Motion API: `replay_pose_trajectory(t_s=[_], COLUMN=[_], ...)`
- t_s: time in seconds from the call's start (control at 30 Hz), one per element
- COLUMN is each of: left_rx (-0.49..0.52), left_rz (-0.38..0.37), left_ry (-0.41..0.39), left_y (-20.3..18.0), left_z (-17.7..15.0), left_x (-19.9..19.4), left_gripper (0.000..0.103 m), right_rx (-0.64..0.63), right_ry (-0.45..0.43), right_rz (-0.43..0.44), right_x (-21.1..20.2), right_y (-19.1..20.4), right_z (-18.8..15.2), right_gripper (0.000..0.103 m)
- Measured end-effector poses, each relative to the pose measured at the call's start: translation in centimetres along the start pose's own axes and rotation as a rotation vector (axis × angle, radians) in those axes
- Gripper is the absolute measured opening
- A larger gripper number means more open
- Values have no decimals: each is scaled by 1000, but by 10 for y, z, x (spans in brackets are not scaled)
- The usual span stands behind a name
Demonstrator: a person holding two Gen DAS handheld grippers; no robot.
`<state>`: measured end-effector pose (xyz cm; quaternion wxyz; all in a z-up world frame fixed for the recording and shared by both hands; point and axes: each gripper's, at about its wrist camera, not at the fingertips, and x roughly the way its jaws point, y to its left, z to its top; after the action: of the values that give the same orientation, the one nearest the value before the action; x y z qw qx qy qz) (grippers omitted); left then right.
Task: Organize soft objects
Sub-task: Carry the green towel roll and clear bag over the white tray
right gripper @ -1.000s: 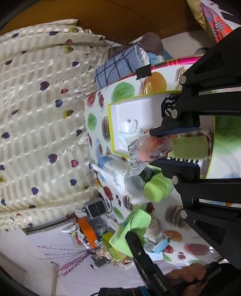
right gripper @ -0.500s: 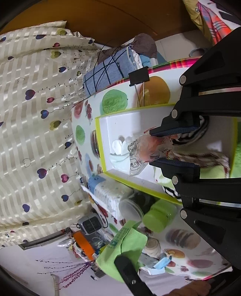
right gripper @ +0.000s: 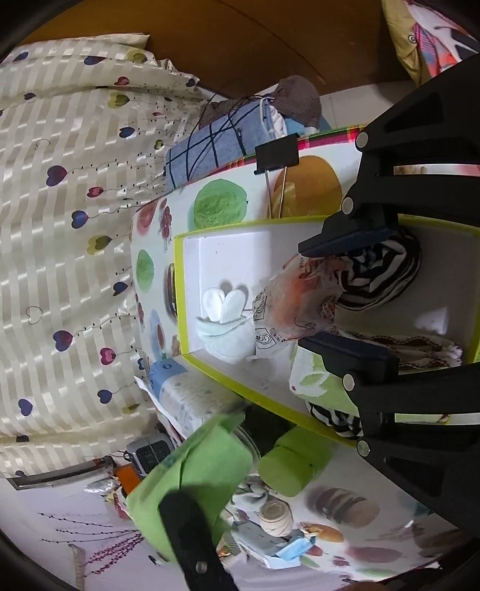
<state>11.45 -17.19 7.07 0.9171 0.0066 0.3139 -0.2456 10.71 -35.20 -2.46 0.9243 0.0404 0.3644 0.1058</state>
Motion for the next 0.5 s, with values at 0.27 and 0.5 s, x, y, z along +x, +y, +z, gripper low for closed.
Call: replay_pose_trajectory(t_s=[0.27, 0.5], left_rx=[1, -29], left_rz=[-22, -48], left_ry=[14, 58], left_y=[-9, -7], left_z=[8, 8], left_x=[22, 47], left_gripper=[6, 6], right_rx=[44, 46], right_ry=[-52, -44], right_rz=[0, 25], right_x=[-21, -16], right_y=[-11, -12], right_z=[2, -1], right_gripper=[43, 43])
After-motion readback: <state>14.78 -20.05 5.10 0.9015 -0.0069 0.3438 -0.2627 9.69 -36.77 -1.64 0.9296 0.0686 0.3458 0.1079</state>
